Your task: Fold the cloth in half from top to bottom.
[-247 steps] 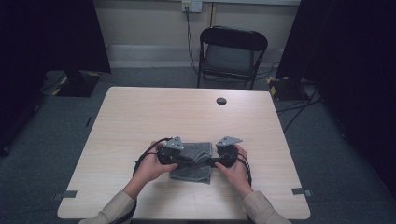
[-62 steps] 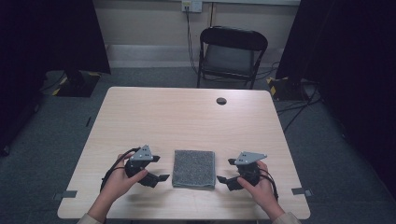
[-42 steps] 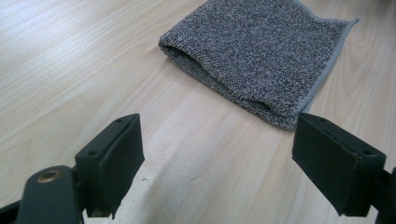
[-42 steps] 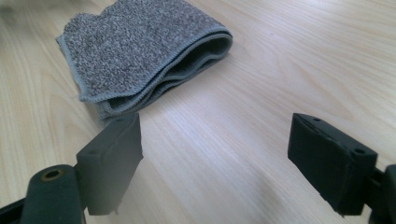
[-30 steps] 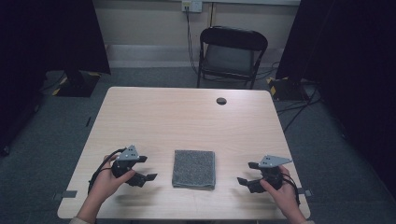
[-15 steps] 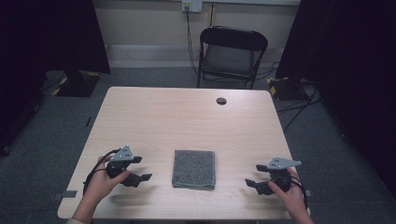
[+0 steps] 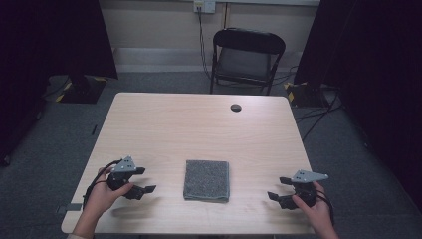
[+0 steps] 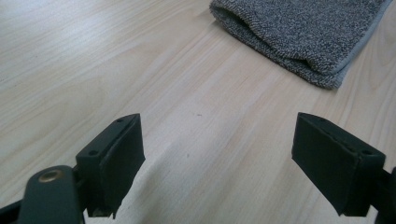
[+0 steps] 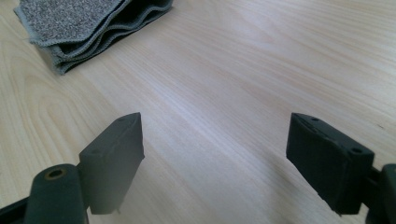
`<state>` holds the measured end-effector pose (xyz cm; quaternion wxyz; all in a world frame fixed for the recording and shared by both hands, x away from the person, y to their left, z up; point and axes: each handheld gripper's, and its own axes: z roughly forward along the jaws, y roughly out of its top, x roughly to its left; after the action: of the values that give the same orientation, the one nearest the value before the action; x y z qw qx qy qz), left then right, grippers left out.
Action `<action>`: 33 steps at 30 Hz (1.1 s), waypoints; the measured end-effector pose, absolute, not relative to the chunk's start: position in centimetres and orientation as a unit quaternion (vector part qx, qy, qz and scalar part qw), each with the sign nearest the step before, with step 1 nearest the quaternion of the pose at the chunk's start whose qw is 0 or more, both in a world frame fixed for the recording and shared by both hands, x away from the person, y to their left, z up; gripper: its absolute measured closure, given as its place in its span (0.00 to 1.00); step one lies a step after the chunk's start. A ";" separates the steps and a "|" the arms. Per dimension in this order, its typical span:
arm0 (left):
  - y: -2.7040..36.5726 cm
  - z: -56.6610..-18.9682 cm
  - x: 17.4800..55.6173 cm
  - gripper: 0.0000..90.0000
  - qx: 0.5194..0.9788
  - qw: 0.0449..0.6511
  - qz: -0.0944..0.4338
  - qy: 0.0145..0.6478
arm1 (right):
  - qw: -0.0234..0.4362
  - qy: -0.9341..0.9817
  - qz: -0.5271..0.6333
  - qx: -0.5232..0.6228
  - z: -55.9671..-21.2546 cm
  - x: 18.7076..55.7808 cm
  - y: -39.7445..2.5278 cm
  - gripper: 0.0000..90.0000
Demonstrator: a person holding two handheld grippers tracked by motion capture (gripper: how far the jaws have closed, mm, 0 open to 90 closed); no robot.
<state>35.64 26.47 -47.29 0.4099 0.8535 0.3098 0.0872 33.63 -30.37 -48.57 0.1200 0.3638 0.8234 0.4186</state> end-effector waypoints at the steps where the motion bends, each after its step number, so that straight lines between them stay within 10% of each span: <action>1: 26.6 -47.3 35.6 0.18 0.854 0.409 0.088 0.310 | 0.122 0.823 0.418 0.364 -48.6 33.6 -30.5 0.20; 33: 30.3 -48.2 35.4 0.18 0.841 0.412 0.102 0.335 | 0.141 0.822 0.396 0.385 -49.3 32.8 -33.6 0.21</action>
<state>35.39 30.35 -48.21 0.4119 0.8413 0.3351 0.1017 32.82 -33.57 -49.35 0.1409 0.3846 0.8219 0.3959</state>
